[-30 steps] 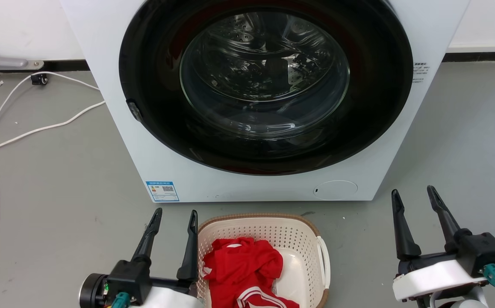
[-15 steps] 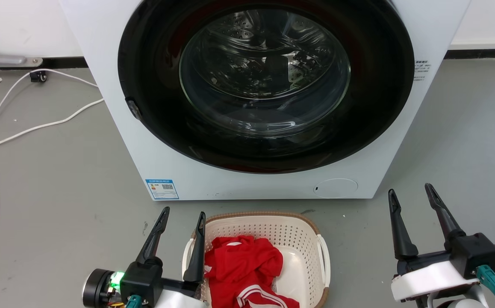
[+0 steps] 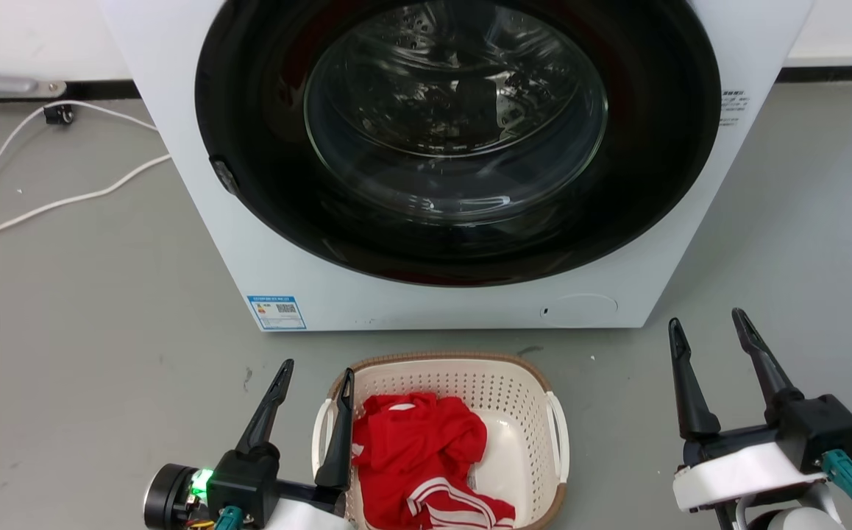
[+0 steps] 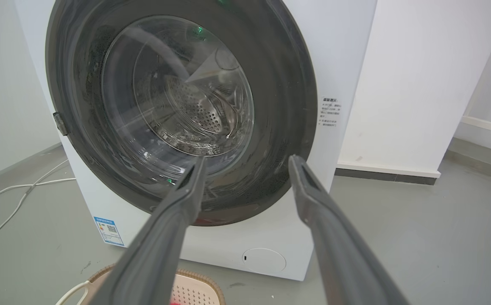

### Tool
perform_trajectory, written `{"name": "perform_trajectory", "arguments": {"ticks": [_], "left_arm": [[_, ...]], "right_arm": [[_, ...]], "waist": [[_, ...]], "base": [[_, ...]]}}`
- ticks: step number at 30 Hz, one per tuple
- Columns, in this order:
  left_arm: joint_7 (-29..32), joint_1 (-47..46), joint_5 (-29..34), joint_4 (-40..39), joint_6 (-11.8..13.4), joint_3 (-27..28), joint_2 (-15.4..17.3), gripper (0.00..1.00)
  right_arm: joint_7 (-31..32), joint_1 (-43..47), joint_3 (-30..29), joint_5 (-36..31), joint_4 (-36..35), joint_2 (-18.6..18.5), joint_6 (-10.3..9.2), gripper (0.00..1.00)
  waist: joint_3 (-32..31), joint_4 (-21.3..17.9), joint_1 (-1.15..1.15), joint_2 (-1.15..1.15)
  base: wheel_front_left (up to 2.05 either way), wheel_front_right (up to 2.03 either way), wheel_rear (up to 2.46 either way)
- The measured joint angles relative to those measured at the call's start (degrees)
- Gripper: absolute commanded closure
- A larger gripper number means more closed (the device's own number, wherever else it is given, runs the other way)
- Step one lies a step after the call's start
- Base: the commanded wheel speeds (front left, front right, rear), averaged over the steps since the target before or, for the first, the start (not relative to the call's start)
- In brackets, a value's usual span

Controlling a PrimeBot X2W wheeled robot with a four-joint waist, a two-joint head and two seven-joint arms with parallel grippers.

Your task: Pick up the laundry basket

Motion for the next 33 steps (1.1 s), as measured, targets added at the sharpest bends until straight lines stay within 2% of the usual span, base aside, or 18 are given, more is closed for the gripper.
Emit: {"name": "perform_trajectory", "arguments": {"ticks": [8, 17, 26, 33], "left_arm": [[0.0, -2.9, -0.8, 3.5, -1.0, 1.4, -0.1, 0.0], [0.0, -13.1, -1.5, 12.4, -3.2, 5.2, 1.2, 0.0], [0.0, -26.7, -3.2, 30.7, -5.0, 6.1, 6.2, 0.0], [3.4, -38.0, -6.1, 45.1, -5.5, 1.9, 8.5, 0.0]], "right_arm": [[0.0, -3.1, 1.2, 0.0, 2.6, 0.0, 0.01, 0.0], [0.9, -12.2, 1.7, -0.7, 9.7, 0.0, 0.01, 0.0], [4.6, -22.7, 4.4, 0.2, 21.1, -0.1, 0.01, 0.0], [8.7, -30.0, 8.1, 1.5, 31.8, -0.1, 0.01, 0.0]], "waist": [[5.0, -0.5, 0.0, 0.0], [15.7, -1.4, 0.0, 0.0], [26.7, -2.8, 0.01, 0.0], [33.2, -3.4, 0.01, 0.0]], "base": [[0.0, 0.0, 0.0], [0.0, 0.0, 0.0], [0.0, 0.0, 0.0], [0.0, 0.0, 0.0]]}}
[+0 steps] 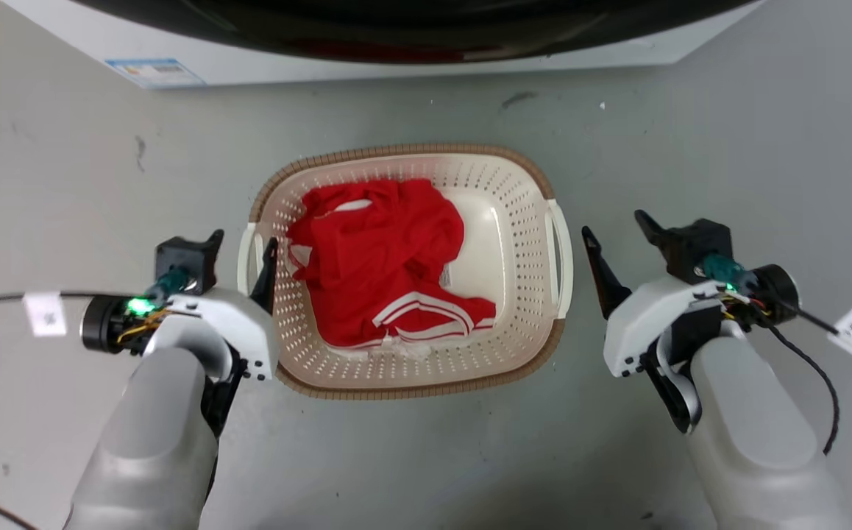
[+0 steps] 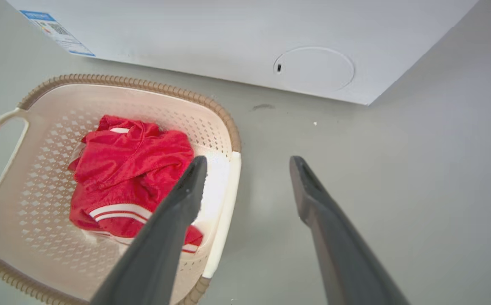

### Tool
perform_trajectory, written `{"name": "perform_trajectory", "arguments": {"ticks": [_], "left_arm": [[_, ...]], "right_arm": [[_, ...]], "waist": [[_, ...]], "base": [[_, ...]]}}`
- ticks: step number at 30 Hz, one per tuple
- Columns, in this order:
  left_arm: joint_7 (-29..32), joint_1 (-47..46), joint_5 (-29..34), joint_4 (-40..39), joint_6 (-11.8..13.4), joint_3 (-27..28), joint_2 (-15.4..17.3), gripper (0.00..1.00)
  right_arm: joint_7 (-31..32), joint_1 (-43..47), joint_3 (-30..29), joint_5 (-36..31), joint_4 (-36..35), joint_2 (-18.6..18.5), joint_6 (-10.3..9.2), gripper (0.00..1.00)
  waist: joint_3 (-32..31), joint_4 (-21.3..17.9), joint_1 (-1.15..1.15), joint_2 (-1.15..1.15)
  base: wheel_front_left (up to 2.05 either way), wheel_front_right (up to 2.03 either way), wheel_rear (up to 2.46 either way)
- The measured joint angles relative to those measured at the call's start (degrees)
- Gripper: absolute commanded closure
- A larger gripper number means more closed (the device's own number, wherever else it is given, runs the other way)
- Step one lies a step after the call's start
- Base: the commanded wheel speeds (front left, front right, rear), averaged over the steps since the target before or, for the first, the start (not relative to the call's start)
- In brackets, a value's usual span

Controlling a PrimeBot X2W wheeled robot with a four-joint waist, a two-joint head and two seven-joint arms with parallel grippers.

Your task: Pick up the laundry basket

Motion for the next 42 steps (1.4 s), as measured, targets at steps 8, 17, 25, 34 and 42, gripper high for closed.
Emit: {"name": "perform_trajectory", "arguments": {"ticks": [8, 17, 25, 34, 42], "left_arm": [[6.7, -7.6, -6.1, 9.0, 0.0, -9.2, 1.9, 0.0], [13.4, -13.1, -13.3, 11.5, 0.0, -19.1, 3.2, 0.0], [18.7, -17.5, -18.6, 12.4, 0.0, -27.3, 3.8, 0.0], [19.6, -19.6, -22.3, 13.2, 0.0, -32.6, 3.7, 0.0], [19.0, -20.8, -26.1, 13.9, 0.0, -37.0, 3.7, 0.01]], "right_arm": [[7.1, -8.1, 5.0, 7.4, 11.8, 0.0, 0.0, 0.0], [13.7, -16.2, 9.2, 11.5, 22.0, 0.0, -0.01, 0.0], [17.3, -21.4, 12.0, 13.2, 28.3, 0.0, 0.0, 0.0], [17.6, -24.2, 13.9, 15.2, 30.9, 0.0, 0.0, 0.0], [17.5, -26.2, 14.9, 16.0, 33.5, 0.0, 0.0, 0.0]], "waist": [[4.5, 0.4, 0.0, 0.0], [7.2, 1.6, 0.0, 0.0], [9.9, 2.8, 0.0, 0.0], [11.2, 3.5, 0.0, 0.0], [11.9, 4.1, -0.01, 0.0]], "base": [[0.0, 0.0, 0.0], [0.0, 0.0, 0.0], [0.0, 0.0, 0.0], [0.0, 0.0, 0.0], [0.0, 0.0, 0.0]]}}
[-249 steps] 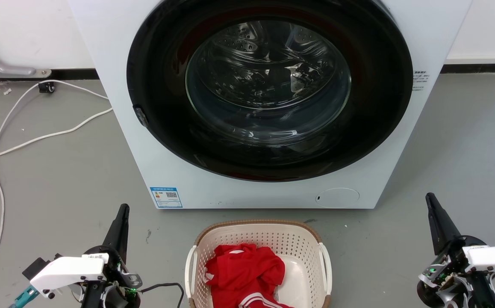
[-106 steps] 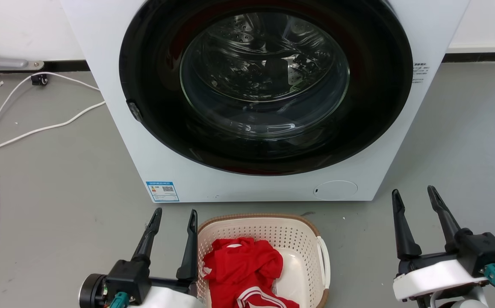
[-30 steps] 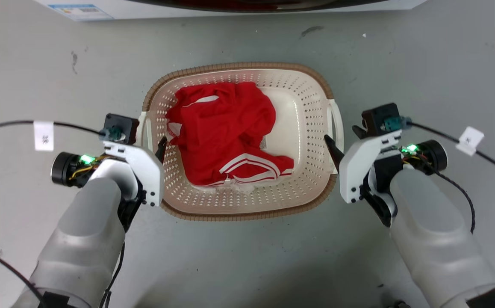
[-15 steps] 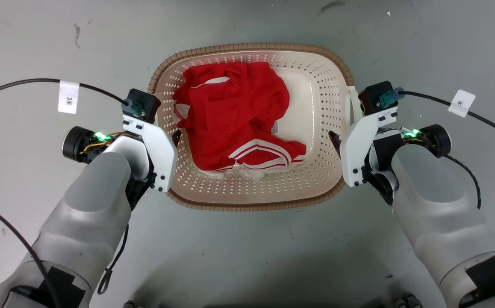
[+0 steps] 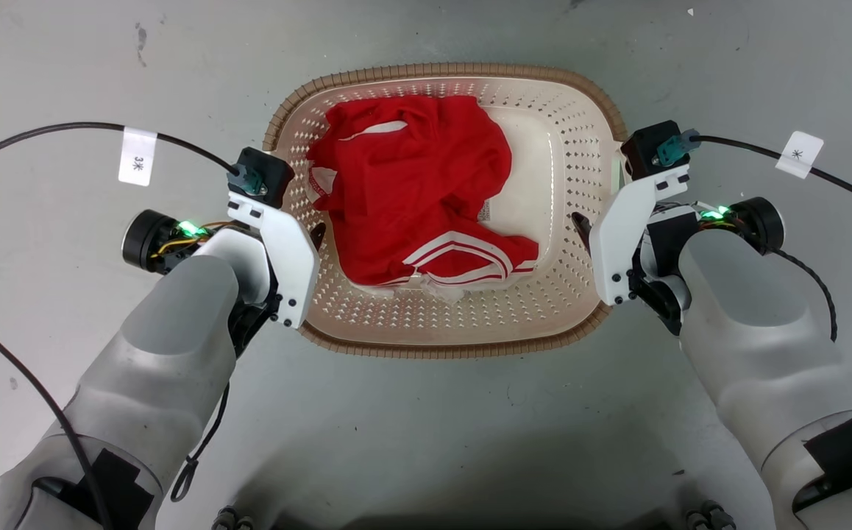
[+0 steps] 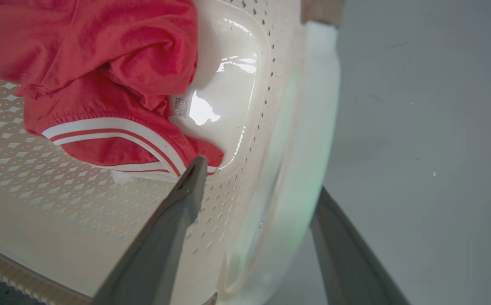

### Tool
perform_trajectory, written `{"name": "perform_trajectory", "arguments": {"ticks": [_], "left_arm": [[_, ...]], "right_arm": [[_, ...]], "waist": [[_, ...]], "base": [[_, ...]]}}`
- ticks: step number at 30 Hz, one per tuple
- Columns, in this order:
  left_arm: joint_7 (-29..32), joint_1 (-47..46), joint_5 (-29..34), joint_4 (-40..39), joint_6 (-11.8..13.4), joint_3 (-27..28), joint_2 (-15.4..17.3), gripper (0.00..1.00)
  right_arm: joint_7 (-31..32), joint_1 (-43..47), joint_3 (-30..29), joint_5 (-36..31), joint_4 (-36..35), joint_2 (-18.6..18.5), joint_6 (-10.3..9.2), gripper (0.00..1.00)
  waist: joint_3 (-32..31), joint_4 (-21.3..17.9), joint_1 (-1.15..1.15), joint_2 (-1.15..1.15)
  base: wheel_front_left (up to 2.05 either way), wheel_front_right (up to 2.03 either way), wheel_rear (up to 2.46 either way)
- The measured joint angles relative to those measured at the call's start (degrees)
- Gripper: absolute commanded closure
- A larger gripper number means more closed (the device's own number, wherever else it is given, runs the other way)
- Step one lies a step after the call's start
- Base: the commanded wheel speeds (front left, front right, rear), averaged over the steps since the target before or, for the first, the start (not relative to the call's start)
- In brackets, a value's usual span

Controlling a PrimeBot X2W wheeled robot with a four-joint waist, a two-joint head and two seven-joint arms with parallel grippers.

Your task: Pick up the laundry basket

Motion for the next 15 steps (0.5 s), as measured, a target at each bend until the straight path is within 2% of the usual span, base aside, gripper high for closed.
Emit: {"name": "perform_trajectory", "arguments": {"ticks": [1, 2, 3, 15], "left_arm": [[-0.3, 0.0, -0.4, 0.0, 0.0, -0.3, 0.0, 0.64], [-0.5, -0.1, -0.9, -0.1, 0.0, -0.7, 0.0, 1.0], [-0.5, -0.1, -1.4, -0.2, 0.0, -1.3, 0.1, 1.0], [-1.3, -0.8, -6.1, -0.3, 0.1, -5.7, 1.3, 1.0]], "right_arm": [[-0.1, -0.1, 0.1, 0.1, 0.1, 0.0, 0.0, 0.14], [-0.1, -0.2, 0.2, 0.1, 0.2, 0.0, 0.0, 0.54], [-0.1, -0.3, 0.3, 0.3, 0.3, 0.0, 0.0, 1.0], [0.5, -0.4, 1.3, 1.1, 1.8, -0.5, -0.13, 1.0]], "waist": [[0.0, 0.0, 0.0, 0.0], [0.0, 0.0, 0.0, 0.0], [0.1, 0.1, 0.0, 0.0], [-0.8, 0.1, 0.0, 0.0]], "base": [[0.0, 0.0, 0.0], [0.0, 0.0, 0.0], [0.0, 0.0, 0.0], [0.0, 0.0, 0.0]]}}
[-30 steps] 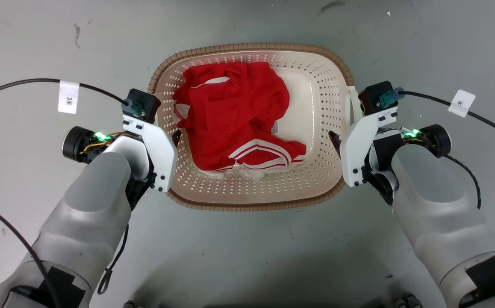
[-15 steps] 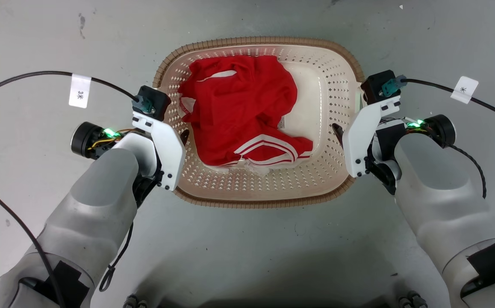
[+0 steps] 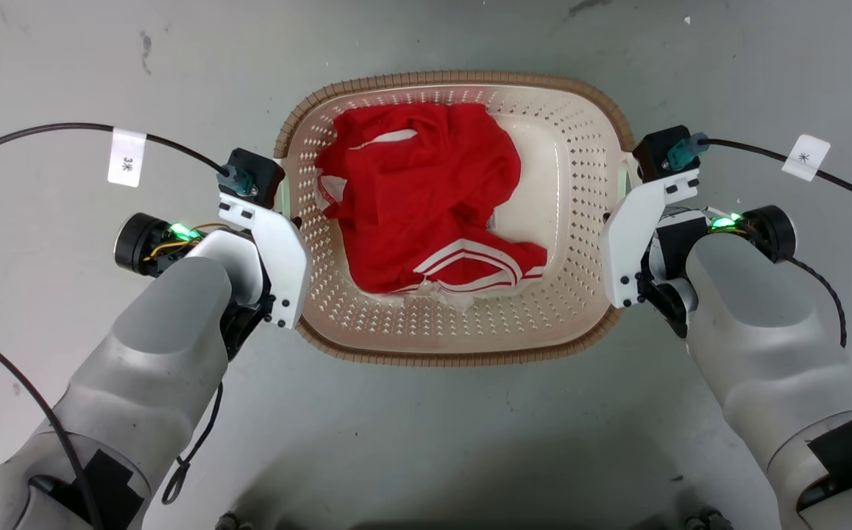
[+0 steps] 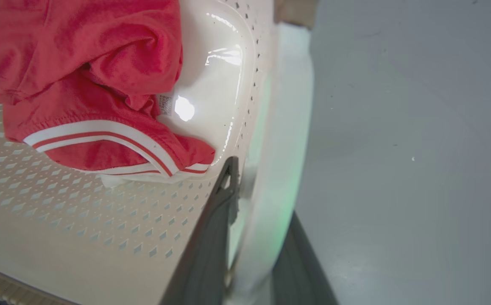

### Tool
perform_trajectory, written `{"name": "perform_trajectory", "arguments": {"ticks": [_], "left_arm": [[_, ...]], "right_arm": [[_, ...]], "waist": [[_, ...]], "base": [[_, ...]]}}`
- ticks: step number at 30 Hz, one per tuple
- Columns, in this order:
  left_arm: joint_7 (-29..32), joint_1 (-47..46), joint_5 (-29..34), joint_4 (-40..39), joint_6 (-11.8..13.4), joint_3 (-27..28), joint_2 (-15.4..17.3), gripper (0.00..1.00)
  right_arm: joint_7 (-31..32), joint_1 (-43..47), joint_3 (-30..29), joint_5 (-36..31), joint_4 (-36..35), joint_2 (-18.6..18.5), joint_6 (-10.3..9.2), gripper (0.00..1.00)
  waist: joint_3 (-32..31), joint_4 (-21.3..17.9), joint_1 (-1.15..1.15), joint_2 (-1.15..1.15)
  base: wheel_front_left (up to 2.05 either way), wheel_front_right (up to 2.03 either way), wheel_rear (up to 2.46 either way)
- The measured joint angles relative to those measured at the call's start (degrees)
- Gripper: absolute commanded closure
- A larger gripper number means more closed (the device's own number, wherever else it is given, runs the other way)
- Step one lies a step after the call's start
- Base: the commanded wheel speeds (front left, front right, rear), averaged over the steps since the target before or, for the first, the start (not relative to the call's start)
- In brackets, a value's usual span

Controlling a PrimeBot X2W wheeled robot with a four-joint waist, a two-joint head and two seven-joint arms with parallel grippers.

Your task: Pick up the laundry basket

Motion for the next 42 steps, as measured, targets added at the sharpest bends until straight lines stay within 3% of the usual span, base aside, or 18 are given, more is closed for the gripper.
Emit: {"name": "perform_trajectory", "arguments": {"ticks": [6, 21, 27, 42], "left_arm": [[2.9, 0.6, -3.9, -1.4, 0.0, -3.4, 0.6, 1.0], [19.3, 3.4, -17.9, -9.7, 0.0, -13.7, 7.0, 1.0], [23.9, 6.0, -23.0, -11.4, 0.0, -16.4, 9.1, 1.0], [33.4, 8.8, -29.5, -12.6, 0.0, -19.5, 10.4, 1.0]], "right_arm": [[5.4, 0.7, 0.9, 1.9, 0.9, 0.0, -0.01, 1.0], [25.5, 4.5, 8.3, 11.2, -1.4, 0.2, 0.0, 1.0], [30.6, 6.8, 10.0, 14.9, -2.2, 0.4, 0.01, 1.0], [39.0, 11.0, 15.9, 19.7, -4.2, 0.5, 0.0, 1.0]], "waist": [[-3.5, -0.3, 0.0, 0.0], [-21.0, -1.4, -0.01, 0.0], [-28.8, -2.0, -0.01, 0.0], [-42.3, -3.2, -0.02, 0.0]], "base": [[0.0, 0.0, 0.0], [0.0, 0.0, 0.0], [0.0, 0.0, 0.0], [0.0, 0.0, 0.0]]}}
